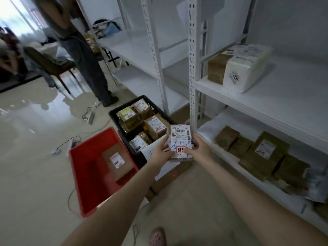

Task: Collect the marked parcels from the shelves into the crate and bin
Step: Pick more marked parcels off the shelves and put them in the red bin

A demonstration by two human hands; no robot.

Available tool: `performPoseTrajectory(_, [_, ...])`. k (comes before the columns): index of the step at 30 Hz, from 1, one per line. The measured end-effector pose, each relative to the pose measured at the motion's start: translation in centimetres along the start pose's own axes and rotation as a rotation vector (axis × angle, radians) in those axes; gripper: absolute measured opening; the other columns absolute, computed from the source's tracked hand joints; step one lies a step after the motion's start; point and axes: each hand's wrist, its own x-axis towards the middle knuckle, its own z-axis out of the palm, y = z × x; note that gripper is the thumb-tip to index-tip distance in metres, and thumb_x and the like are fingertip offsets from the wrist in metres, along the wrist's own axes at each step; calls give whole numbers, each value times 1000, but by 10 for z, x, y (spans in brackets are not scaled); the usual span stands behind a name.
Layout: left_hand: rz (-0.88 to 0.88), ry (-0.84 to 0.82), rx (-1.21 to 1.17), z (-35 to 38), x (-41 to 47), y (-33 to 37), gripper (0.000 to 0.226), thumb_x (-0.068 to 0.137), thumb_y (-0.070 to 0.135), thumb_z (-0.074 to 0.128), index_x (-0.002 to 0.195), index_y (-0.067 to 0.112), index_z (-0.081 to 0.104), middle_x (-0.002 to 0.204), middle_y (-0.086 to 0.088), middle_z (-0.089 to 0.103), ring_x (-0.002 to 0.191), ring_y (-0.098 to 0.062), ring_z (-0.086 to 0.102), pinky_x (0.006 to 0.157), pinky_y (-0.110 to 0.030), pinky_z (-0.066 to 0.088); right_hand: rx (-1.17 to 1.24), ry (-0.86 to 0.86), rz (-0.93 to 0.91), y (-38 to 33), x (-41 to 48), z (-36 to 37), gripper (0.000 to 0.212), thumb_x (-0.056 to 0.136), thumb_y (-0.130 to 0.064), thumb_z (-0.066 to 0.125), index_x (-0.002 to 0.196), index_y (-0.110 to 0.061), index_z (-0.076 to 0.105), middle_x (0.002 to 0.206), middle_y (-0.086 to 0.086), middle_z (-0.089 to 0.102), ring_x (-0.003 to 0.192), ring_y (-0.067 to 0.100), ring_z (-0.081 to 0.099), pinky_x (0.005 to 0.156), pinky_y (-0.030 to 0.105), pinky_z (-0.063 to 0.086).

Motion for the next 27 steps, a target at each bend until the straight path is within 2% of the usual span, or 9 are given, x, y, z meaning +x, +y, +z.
performPoseTrajectory(4, [-54,111,-75,-72,0,-31,78,86,-12,53,149,26,29,126,-6,59,110,-24,62,84,-36,57,-55,-131,28,-11,8,74,74,81,-10,73,144,-26,39,133,-1,57,109,12,54,84,26,47])
performPoseTrajectory(7, [-82,175,-142,-124,3,-52,75,85,-14,52,145,28,34,118,-6,64,98,-23,66,70,-31,58,-107,-209,15,-20,20,132,68,82,-11,73,141,-26,42,131,-1,58,105,11,53,81,26,47])
performPoseTrajectory(10, [-93,227,-177,-180,19,-69,76,85,-13,51,147,26,31,119,-8,64,98,-26,67,72,-33,58,-134,-274,33,-31,40,192,72,83,-13,72,144,-26,38,130,-2,57,113,15,54,85,29,49])
performPoseTrajectory(12, [-98,263,-182,-219,35,-79,76,85,-15,50,148,24,31,120,-8,63,100,-24,66,71,-28,58,-162,-301,43,-38,58,235,73,83,-12,72,145,-28,38,130,-3,57,116,17,55,87,30,49])
performPoseTrajectory(16, [-139,328,-234,-297,69,-102,75,84,-16,48,146,26,35,111,-3,67,96,-20,67,69,-27,57,-229,-352,75,-44,98,324,71,83,-13,72,144,-26,39,132,-4,57,121,18,53,97,35,48])
performPoseTrajectory(20, [-200,398,-241,-363,100,-133,76,82,-18,46,146,22,38,123,-13,63,95,-18,66,59,-21,55,-319,-438,140,-36,129,404,68,82,-17,70,142,-24,40,128,-3,61,115,18,58,91,29,46])
performPoseTrajectory(23, [-260,448,-230,-403,130,-162,73,82,-16,49,141,26,41,120,-10,63,99,-24,65,55,-19,54,-361,-479,172,-17,157,458,65,76,-18,72,137,-24,47,122,-1,64,108,18,61,90,32,49])
performPoseTrajectory(25, [-292,500,-202,-427,153,-186,70,83,-13,49,137,30,40,115,-9,64,99,-25,65,60,-23,55,-355,-507,192,1,182,494,61,75,-14,72,133,-23,52,118,1,66,102,16,63,84,29,49])
performPoseTrajectory(27, [-315,554,-153,-448,177,-213,69,83,-9,50,142,26,42,113,-7,66,99,-25,67,73,-33,56,-313,-541,223,18,205,528,54,78,-5,68,129,-18,56,114,0,68,97,15,63,84,30,51])
